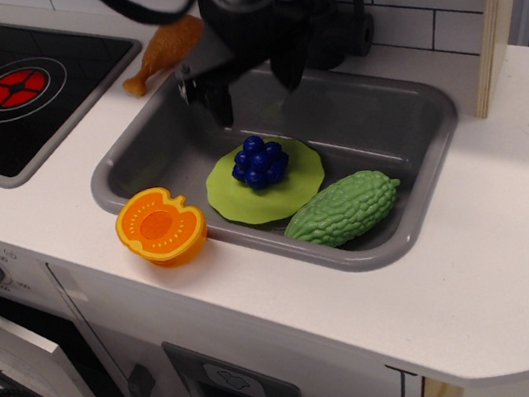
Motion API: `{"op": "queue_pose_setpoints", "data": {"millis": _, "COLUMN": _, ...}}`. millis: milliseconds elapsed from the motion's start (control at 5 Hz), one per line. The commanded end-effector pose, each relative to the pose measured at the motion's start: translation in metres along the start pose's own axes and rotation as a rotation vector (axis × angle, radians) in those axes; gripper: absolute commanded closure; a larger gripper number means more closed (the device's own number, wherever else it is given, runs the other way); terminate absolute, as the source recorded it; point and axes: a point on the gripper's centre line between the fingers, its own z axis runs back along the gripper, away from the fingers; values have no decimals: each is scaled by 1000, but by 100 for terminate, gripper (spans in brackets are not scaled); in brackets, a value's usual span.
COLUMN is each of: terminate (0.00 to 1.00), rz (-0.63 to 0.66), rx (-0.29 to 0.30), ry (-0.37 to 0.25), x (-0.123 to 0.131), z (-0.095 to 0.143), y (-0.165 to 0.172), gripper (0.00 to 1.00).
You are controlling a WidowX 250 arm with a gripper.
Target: Put blueberries on plate sink
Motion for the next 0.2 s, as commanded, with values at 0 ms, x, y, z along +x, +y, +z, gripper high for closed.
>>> {"op": "queue_pose_setpoints", "data": {"millis": 0, "terminate": 100, "rz": 10, "rx": -37, "ry": -29, "x": 5, "z": 15, "y": 0, "gripper": 0}}
